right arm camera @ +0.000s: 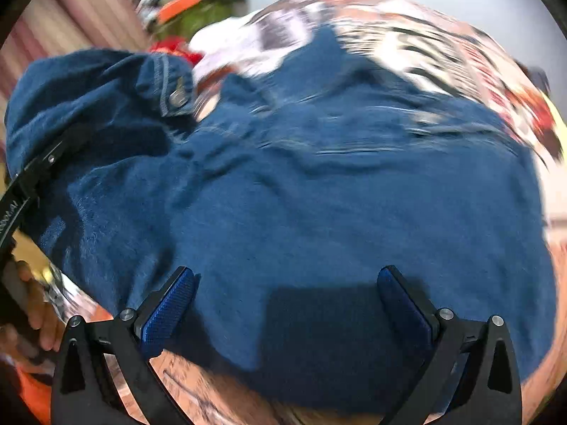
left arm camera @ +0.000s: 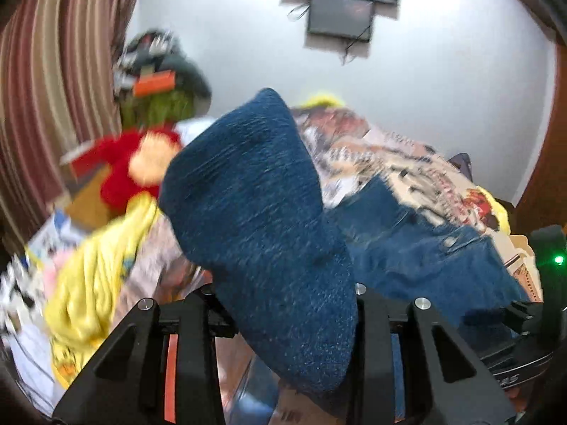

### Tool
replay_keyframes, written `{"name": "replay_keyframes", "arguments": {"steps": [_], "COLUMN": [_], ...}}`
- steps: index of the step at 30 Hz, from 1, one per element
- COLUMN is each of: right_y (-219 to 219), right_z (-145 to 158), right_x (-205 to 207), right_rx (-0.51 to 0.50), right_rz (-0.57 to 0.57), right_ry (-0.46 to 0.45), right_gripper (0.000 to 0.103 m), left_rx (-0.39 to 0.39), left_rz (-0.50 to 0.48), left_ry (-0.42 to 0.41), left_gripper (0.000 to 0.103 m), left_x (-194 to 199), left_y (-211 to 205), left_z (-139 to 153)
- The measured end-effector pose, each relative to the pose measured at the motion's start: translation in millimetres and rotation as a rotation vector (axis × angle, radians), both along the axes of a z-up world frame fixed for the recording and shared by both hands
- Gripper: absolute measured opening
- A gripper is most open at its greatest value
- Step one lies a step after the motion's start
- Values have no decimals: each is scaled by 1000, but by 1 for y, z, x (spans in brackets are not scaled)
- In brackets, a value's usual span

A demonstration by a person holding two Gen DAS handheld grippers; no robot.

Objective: Fold large clothes
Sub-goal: 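Fold the lifted jacket edge over the bundle with the left tool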

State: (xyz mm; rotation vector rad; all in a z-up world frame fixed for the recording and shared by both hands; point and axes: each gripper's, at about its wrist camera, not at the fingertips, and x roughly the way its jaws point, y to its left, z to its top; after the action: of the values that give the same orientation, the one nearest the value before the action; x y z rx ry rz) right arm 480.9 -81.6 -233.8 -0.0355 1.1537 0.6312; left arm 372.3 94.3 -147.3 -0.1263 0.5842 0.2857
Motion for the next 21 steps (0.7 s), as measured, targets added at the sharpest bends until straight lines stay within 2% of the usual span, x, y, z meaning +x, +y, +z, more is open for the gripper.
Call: {"name": "replay_keyframes", "arguments": {"steps": [4,9,13,15,17,19,21], "right_y": [-67,-135,-178,-197,-214,-232,-246], "right_z": [13,22,31,36,40,44,46], "right_x": [4,-6,-21,-30,-39,-48,-56], "right_rx": [-14,-80,-69,-64,-63,-58,-64], "right_rz": [-146,-217,-277,-305,-337,-367,-388], "right_ry": [-31,-60,-64,-72,-82,-97,-100], "right_gripper": [103,103,103,103,103,103,103], "left_rx": [114,198,299,345,372,373,336], "left_rz": [-77,-200,-340,-428,-518,-623,-678], "left_ry": [-65,-129,-128,-99,-36,92,177], "left_gripper": [33,32,31,31,31,31,31], "left_x": [23,52,65,66,66,66,61], "left_y": [-40,-98,-164,-195,-220,-242,-253], "left_z": [32,62,61,49,31,5,-16]}}
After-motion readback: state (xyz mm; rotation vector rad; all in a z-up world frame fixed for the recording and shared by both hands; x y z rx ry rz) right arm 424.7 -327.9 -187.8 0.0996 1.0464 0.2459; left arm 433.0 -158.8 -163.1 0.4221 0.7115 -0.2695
